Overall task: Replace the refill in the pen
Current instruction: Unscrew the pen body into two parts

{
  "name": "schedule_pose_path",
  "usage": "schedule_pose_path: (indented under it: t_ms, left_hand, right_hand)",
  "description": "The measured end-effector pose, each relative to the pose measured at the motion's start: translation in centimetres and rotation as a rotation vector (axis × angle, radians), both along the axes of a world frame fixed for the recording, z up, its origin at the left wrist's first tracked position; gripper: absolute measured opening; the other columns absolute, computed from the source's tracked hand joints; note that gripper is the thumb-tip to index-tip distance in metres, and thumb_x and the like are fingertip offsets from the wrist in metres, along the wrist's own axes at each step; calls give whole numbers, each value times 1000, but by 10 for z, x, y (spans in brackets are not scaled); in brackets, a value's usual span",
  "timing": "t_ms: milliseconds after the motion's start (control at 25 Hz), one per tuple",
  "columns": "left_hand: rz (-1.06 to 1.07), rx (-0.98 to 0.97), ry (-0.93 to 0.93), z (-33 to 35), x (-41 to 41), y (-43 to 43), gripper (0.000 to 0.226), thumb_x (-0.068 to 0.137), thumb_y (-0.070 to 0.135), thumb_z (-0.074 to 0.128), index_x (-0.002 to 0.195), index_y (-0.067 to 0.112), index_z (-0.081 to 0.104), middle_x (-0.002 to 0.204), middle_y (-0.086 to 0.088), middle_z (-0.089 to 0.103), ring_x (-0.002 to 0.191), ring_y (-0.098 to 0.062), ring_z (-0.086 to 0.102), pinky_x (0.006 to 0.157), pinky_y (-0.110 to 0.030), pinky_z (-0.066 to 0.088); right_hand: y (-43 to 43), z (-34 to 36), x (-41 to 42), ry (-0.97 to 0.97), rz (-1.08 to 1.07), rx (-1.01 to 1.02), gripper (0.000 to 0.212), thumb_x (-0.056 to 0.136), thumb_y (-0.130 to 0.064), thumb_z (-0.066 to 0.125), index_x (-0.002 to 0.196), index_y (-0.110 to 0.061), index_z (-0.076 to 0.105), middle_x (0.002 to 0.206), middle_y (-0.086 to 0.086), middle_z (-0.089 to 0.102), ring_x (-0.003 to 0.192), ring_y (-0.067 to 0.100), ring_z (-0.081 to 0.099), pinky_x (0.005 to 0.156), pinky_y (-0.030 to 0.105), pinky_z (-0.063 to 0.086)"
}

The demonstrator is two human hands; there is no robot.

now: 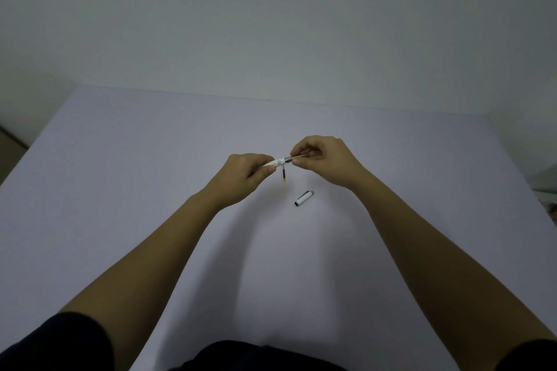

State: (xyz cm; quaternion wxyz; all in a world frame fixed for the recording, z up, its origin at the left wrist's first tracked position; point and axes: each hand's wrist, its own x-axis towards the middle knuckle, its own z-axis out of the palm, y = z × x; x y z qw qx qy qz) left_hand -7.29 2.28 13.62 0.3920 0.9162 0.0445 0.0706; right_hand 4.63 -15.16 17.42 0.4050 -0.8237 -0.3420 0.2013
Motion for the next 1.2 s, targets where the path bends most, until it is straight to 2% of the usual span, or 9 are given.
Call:
schedule_pose_path:
  t_ms: [80,240,440,520,640,760,920,1080,1200]
  left_hand:
    - [24,-18,-12,0,0,0,22,94,32,48,88,17,63,59,4,50,55,-5,43,53,-22,31]
    - [28,-21,-28,3,-1,-1,27,93,39,49,116,30,59,73,12,60,67,3,55,58,-11,36]
    - [47,77,-74,5,1,-2,25,95,35,45,100,21,65,72,-1,63,68,-17,54,63,-33,43]
    - [35,113,-81,5,1,-1,27,96,33,44,91,17,64,67,-7,59,65,-21,51,62,-37,42]
    - [24,103,-72,5,1,-1,29,97,33,42,86,14,61,66,-10,57,65,-23,51,60,-35,41]
    - [46,85,-65,5,1,-2,32,97,36,41,89,13,63,68,-10,60,68,-22,55,62,-34,44]
    - [80,19,-85,6,2,-4,32,96,37,43,94,14,66,70,-7,65,70,-5,55,61,-13,39]
    - [40,107,-82,3,3,-8,33,96,36,41,88,13,63,67,-11,61,65,-20,54,61,-28,41]
    - [29,88,-68,0,3,-9,30,96,35,42,85,14,61,67,-12,59,66,-24,53,61,-27,38]
  right_hand:
    - [1,0,-2,44,-9,67,19,78,-12,70,79,-30,65,80,-6,70,73,-1,67,70,9,51]
    - [2,-1,-3,61,-2,67,16,78,-13,71,84,-28,69,83,-4,72,78,3,68,80,22,54]
    - [6,1,-7,43,-6,97,16,76,-23,74,88,-31,68,84,-10,69,79,-1,67,76,14,53]
    - [7,0,-6,19,-49,45,15,77,-35,71,91,-29,69,82,-8,71,76,1,68,78,21,57]
    - [8,-1,-5,-4,-55,36,3,80,-26,70,83,-26,72,76,-6,72,71,2,67,79,29,56]
    - [8,-1,-6,86,-58,123,15,79,-15,71,84,-28,68,81,-7,71,78,3,68,81,26,56]
    - [8,-5,-7,205,-71,258,21,80,-13,70,91,-31,65,91,-4,68,87,9,67,85,26,54]
    - [8,-11,-7,161,-181,139,21,79,-41,68,88,-23,68,80,-3,72,74,6,70,78,26,55]
    - [7,-11,-5,173,-169,121,9,79,-30,71,81,-21,70,78,-1,73,75,8,71,80,27,55]
